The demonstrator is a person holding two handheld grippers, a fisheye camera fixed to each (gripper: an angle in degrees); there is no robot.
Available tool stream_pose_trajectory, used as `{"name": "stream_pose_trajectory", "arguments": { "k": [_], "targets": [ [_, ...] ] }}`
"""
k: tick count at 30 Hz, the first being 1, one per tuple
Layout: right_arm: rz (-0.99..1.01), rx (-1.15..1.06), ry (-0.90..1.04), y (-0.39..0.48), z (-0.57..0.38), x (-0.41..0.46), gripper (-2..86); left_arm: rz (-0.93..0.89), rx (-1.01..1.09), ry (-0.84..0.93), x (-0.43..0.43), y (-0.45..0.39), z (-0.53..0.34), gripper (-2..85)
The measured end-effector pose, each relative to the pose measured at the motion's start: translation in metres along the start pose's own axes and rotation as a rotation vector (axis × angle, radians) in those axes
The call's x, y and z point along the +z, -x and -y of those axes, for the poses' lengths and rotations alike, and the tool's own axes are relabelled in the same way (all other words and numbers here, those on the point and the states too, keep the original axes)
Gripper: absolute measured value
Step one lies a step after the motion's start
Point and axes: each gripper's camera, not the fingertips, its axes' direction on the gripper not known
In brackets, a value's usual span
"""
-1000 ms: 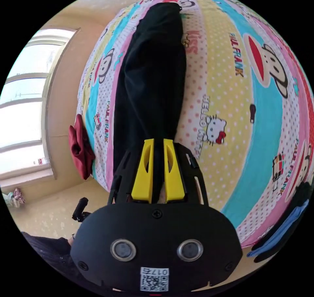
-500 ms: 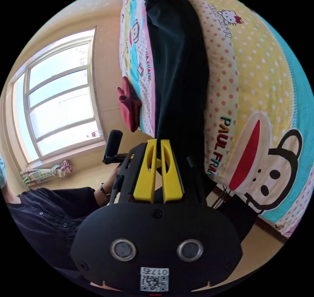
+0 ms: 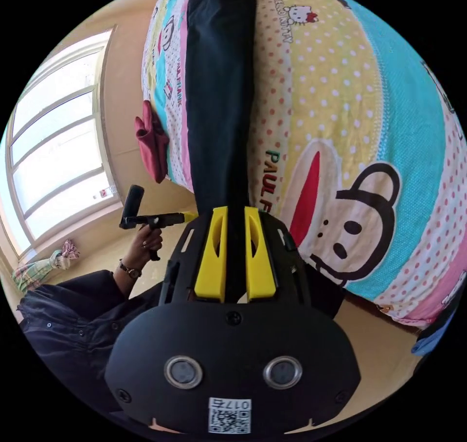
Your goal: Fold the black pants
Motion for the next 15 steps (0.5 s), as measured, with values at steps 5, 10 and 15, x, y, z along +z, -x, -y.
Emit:
{"name": "stream_pose_trajectory", "arguments": {
  "k": [5, 10, 15],
  "targets": [
    [-0.055, -0.030, -0.178, 0.023, 0.054, -0.037, 7.0, -0.062, 0.190, -0.098, -0.027, -0.048, 0.080, 11.9],
    [-0.119, -0.201, -0.320, 0.110, 0.148, -0.048, 8.9, -0.085, 0.237, 0.084, 0.041, -0.048, 0.101, 11.6],
    [-0.235, -0.239, -0.281, 0.172, 0.263, 0.001, 11.6, -0.142, 0.222, 0.082, 0.068, -0.035, 0.060, 11.1]
  ]
}}
